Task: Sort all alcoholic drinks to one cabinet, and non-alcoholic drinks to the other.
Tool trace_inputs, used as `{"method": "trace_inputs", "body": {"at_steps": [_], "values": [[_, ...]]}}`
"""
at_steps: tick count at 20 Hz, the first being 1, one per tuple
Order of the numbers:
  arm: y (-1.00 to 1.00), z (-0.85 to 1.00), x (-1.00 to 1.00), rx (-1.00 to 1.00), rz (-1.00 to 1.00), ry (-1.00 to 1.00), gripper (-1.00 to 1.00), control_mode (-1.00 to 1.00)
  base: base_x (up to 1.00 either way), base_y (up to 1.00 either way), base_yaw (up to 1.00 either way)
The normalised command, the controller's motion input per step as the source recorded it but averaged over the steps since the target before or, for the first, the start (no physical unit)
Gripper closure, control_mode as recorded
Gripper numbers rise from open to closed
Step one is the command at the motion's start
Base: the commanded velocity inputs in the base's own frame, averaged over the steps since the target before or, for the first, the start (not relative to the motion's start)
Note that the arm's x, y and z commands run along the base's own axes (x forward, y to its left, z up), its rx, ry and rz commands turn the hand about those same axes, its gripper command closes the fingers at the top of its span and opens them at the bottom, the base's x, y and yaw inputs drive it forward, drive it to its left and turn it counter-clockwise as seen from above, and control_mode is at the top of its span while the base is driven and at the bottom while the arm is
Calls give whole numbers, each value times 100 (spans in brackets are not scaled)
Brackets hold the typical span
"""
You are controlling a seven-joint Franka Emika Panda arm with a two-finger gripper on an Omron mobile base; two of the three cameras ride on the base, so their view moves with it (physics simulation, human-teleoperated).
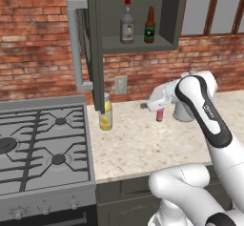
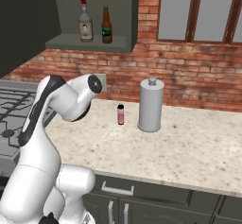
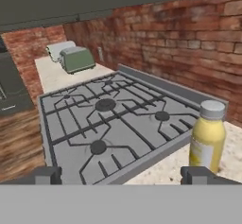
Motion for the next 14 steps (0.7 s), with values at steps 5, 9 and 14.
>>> {"method": "trace_inputs", "body": {"at_steps": [5, 9, 14], "values": [[4, -2, 0, 0, 7, -20, -100, -100, 0, 0, 0], [7, 0, 2, 0, 4, -17, -100, -100, 0, 0, 0], [4, -5, 6, 0, 2, -8, -100, -100, 0, 0, 0]]}}
